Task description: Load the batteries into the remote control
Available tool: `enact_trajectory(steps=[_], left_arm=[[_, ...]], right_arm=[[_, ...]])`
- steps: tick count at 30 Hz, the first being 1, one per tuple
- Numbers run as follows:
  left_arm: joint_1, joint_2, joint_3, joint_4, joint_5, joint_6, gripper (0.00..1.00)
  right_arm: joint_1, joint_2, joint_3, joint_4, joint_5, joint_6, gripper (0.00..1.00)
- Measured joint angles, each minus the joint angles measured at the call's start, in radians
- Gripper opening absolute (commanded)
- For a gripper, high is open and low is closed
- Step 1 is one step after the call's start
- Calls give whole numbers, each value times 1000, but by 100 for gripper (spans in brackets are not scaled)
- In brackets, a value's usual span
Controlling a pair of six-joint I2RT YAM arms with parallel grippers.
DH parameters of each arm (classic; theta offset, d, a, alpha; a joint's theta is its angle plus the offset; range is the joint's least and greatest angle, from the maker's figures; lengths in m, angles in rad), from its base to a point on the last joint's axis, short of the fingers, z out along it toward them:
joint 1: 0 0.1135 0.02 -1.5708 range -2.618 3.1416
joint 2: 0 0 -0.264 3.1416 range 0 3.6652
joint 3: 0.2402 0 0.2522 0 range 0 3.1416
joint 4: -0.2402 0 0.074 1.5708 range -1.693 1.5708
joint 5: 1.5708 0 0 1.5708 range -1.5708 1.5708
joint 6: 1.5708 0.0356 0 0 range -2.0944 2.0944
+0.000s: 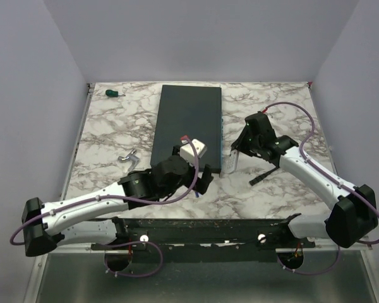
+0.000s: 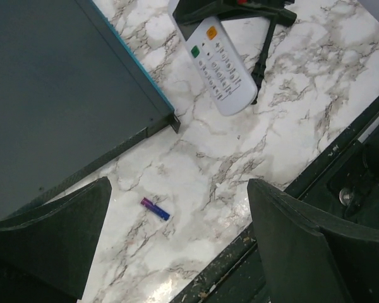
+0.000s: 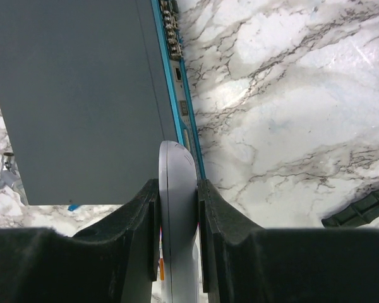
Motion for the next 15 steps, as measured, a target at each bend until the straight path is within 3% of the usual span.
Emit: enact_trajectory(steps=[7,15], left_arm=[[-109,216,194,15,-179,12,94],[-204,417,351,7,-254,8,94]], right_arm=[[9,5,0,-9,-24,13,1],[9,5,-23,6,-74,32,1]])
